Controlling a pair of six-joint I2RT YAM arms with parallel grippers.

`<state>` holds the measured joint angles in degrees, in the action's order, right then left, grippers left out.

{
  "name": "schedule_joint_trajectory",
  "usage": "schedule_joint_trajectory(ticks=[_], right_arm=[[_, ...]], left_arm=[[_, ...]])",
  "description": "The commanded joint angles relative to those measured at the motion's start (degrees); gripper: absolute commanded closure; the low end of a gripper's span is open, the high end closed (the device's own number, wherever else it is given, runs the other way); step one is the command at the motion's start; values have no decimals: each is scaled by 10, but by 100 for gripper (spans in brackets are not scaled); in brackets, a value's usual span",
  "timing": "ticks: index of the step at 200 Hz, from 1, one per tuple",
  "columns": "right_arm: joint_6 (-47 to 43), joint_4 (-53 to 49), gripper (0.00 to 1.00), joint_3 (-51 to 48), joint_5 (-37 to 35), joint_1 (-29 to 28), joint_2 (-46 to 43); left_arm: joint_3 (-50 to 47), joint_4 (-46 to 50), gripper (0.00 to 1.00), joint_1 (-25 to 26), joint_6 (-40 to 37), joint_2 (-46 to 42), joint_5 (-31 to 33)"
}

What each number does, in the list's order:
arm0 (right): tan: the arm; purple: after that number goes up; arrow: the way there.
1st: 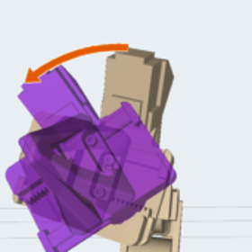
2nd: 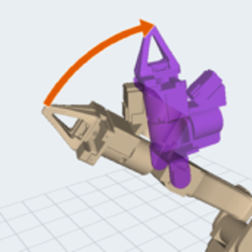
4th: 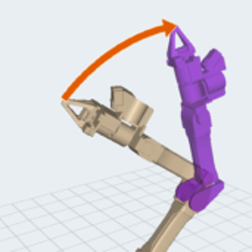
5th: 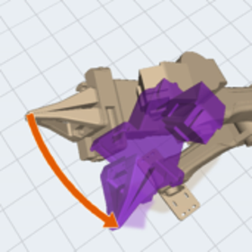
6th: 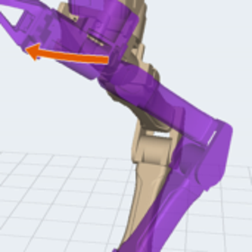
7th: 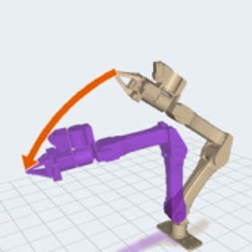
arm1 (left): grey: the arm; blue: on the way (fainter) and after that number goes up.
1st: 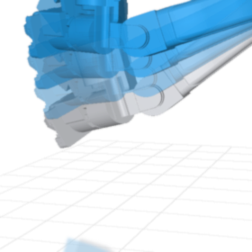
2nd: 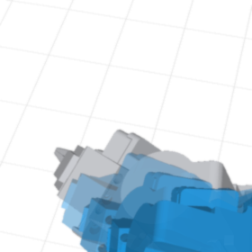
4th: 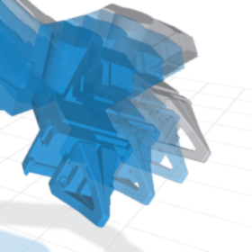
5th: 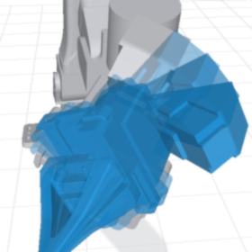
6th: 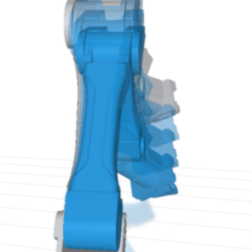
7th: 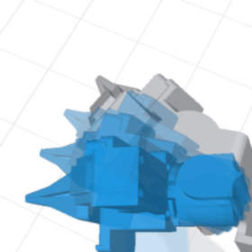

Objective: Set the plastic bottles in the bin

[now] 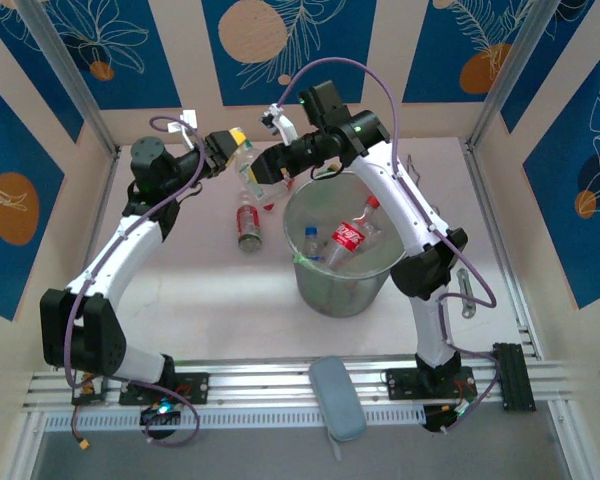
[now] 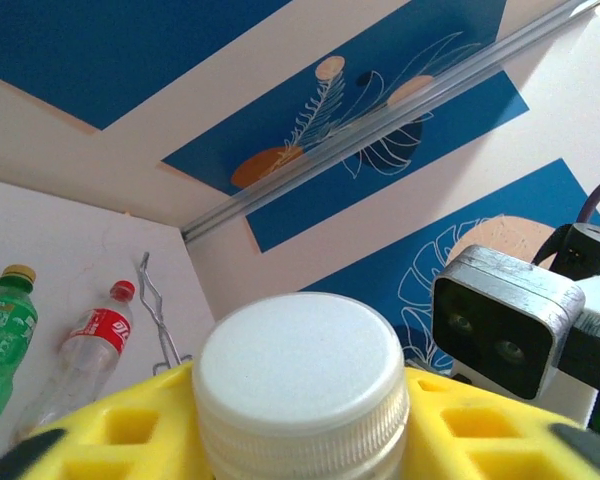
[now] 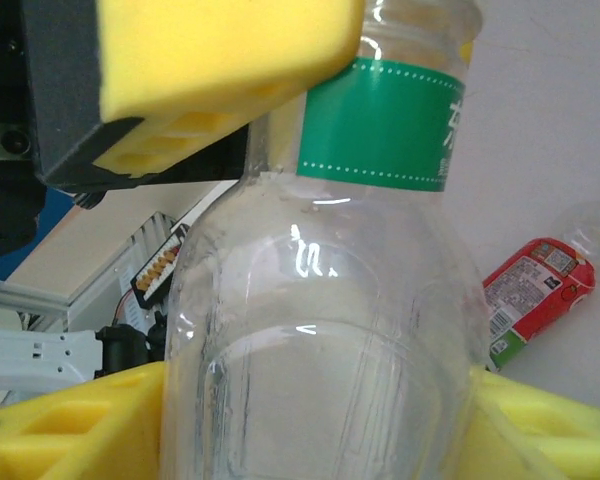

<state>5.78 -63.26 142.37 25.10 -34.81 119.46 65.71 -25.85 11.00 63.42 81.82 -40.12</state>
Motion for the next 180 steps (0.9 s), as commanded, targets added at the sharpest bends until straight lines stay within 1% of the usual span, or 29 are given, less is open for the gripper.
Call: schedule_joint_trajectory(ticks=[1,7,12,25,34,51,76,97,111,133,155,163,180], right_arm=[[-4,11,40,2,-17,-3,-22],[-3,13,40,5,-25,-2,-25],[-3,16,40,9,-33,-1,-28],[1,24,40,18,-43,5,-39],[4,28,40,24,-47,12,-49],[9,40,41,21,-60,26,-78],[9,60,41,-24,-80,52,-140],[6,59,41,-75,-100,79,-193],[3,47,41,-114,-113,98,-229],[-11,25,41,-184,-124,114,-286],[-18,-5,43,-254,-147,109,-329],[-16,-9,43,-286,-159,106,-346],[-7,-17,45,-350,-174,105,-381]], left_arm=[[-3,-38,25,8,-8,-25,15],[-9,-43,14,8,-12,-29,19],[-13,-43,8,6,-16,-31,20],[-20,-32,1,3,-27,-46,23],[-27,-16,0,0,-41,-59,27],[-39,49,0,-2,-84,-94,47],[-46,152,0,8,-160,-140,65],[-25,269,5,56,-240,-154,115],[-17,307,12,91,-268,-148,142],[-18,325,18,134,-293,-131,182],[-3,340,21,180,-322,-93,189],[3,344,23,194,-326,-79,190],[20,367,27,220,-343,-56,213]])
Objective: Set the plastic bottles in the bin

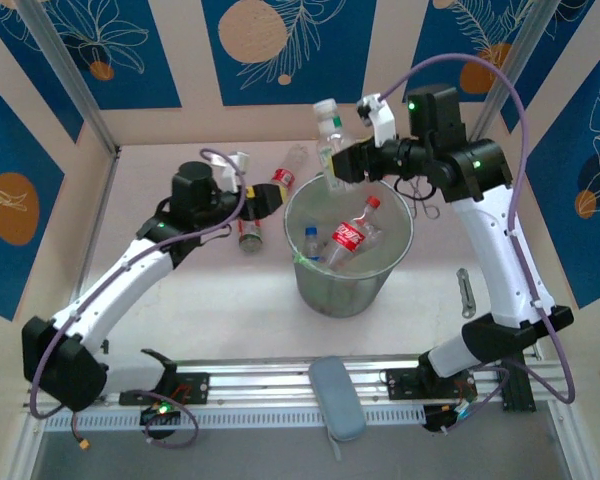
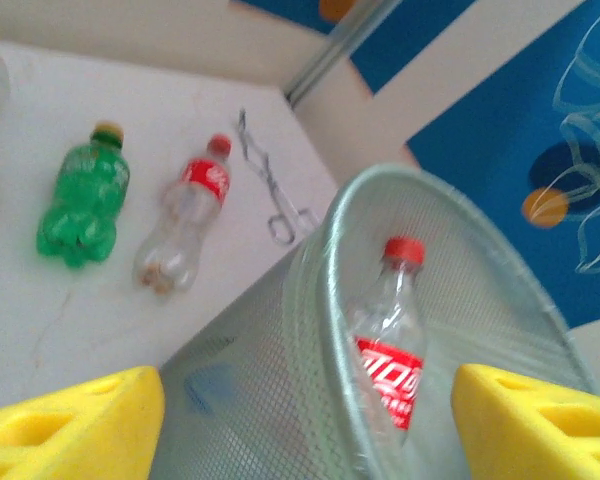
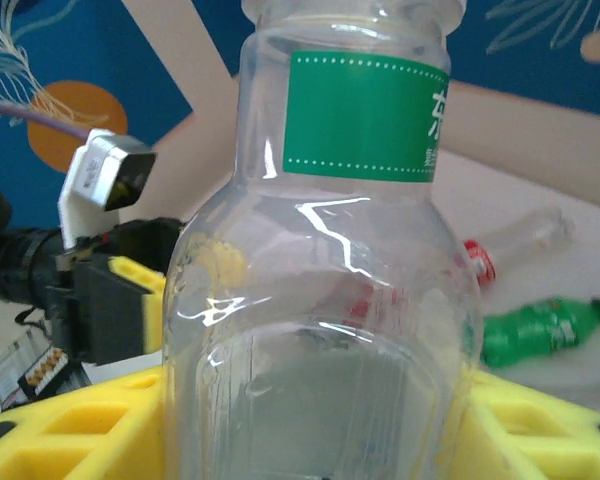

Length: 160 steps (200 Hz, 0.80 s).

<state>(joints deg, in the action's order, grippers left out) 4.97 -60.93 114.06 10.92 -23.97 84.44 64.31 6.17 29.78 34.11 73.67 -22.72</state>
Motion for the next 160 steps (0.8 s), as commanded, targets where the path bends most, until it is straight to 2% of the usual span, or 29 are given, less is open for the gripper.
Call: schedule_joint_trajectory(ticks=[1,23,48,118,134,160], right_arm=[[2,-41,45,-71,-33,-4,-33],[21,-45,46,-150,-27,-4,-69],[40,-39,48,-221,-12,-11,-81],[77,28,47,-323,33,-42,-57],[79,40,44,-339,39,-42,-50],[77,43,29,-343,37,-43,-46]], left_arm=[[35,49,28,33,-51,26,41],[40,53,35,49,-52,46,49],[40,43,38,53,-41,58,46],[44,39,45,58,-23,66,62],[41,36,46,58,-20,65,64],[40,36,46,58,-19,65,66]])
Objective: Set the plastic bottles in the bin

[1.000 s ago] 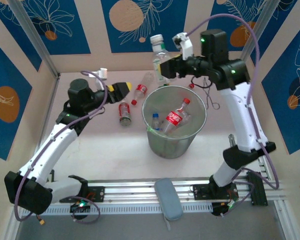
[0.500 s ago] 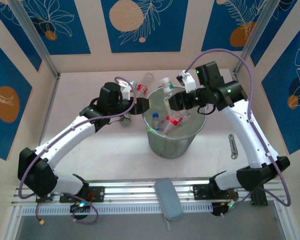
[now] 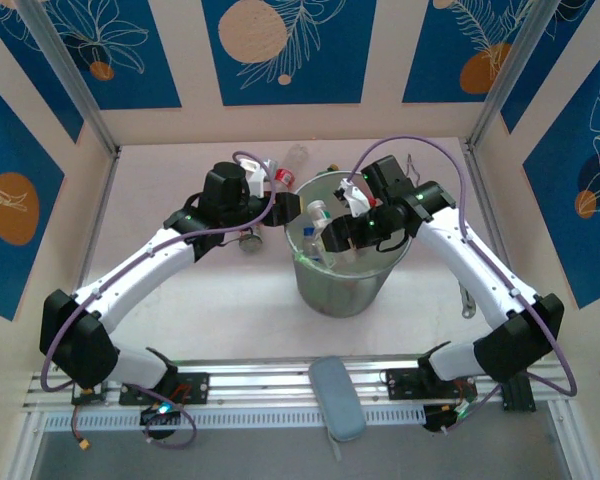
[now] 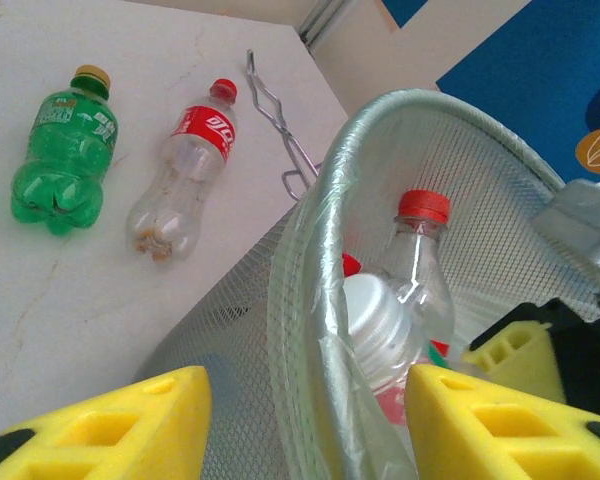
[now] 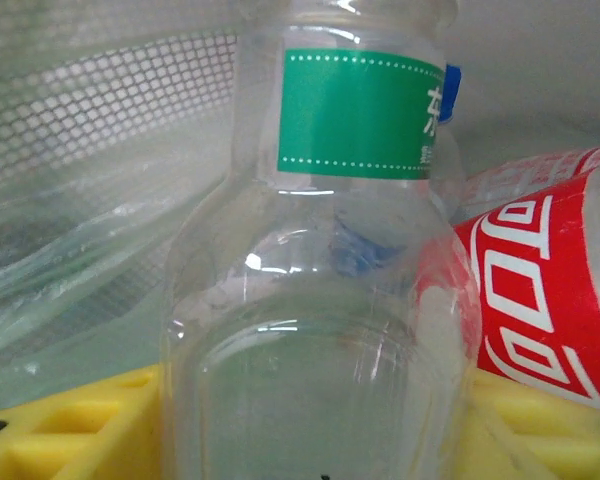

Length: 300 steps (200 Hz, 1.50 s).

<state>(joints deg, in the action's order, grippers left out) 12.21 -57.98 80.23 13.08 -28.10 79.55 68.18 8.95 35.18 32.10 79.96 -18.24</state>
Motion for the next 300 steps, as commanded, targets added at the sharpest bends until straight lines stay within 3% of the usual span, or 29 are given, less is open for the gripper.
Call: schedule_joint_trajectory(ticks=[1,39,95,113,153,185,232,265,300], right_arm=[[5,14,29,-4,15,-3,3],[-8,3,15,18,-2,-1,-4],[-17,-15,14,43,-17,0,-9],[-23,-20,13,60,-29,3,-17],[-20,45,12,66,-59,15,-72],[-1,102,11,75,-79,15,-120],[-27,71,5,132,-116,24,-117],[-25,48,1,148,-120,37,-110],[-21,42,1,140,-119,50,-109]], left_arm=[[1,8,46,5,1,3,21],[11,12,46,5,-4,11,23],[17,13,46,4,-3,10,25],[22,18,30,5,-11,5,31],[65,56,12,-5,-46,-8,63],[90,92,7,-36,-61,-19,75],[39,103,1,-139,-36,-21,123],[28,127,0,-171,-51,47,206],[34,123,0,-168,-49,139,197]])
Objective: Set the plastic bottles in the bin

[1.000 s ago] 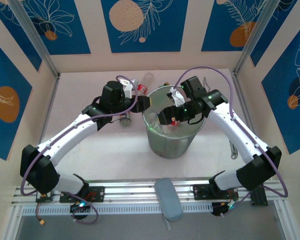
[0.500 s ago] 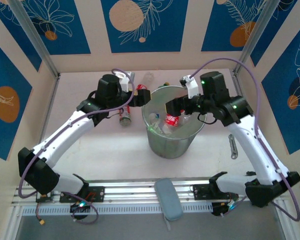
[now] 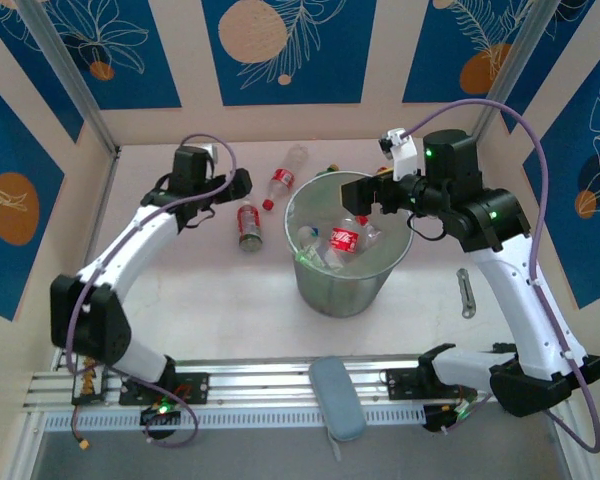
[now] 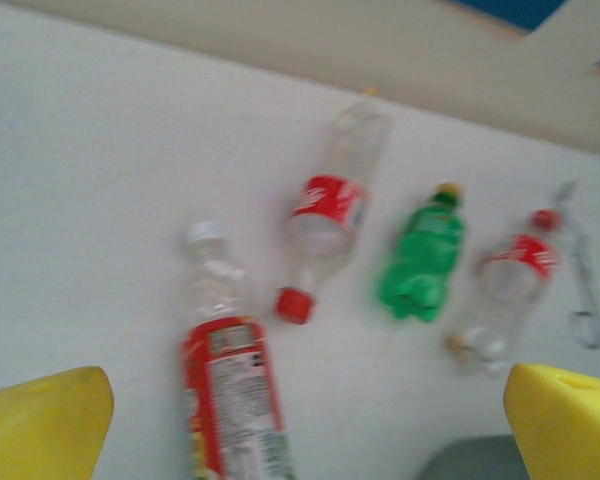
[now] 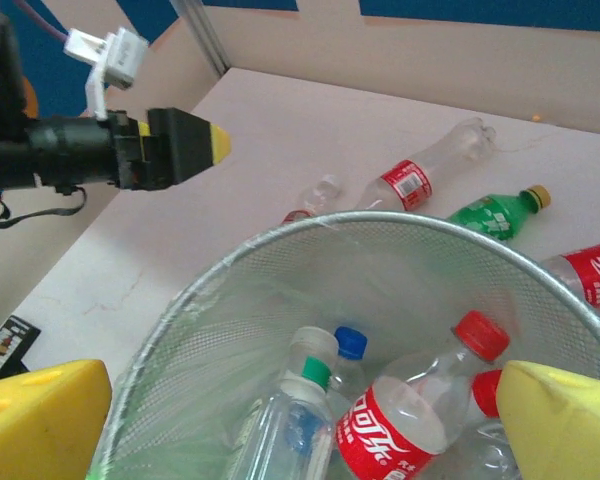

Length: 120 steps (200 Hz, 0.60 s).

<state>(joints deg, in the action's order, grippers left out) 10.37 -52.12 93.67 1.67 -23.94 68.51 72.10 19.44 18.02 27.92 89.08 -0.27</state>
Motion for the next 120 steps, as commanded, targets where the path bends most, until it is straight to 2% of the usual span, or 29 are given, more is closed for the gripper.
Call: schedule_joint_trajectory(ticks=[1,42,120], right_arm=[[-2,-17,1,6,-5,8,1],[-2,-21,1,0,2,22,2],[-1,-9,1,-25,18,43,4]], left_arm=[[-6,17,0,4,-7,50,17],[8,31,0,29,-8,120,66],[-31,21,0,61,26,160,71]])
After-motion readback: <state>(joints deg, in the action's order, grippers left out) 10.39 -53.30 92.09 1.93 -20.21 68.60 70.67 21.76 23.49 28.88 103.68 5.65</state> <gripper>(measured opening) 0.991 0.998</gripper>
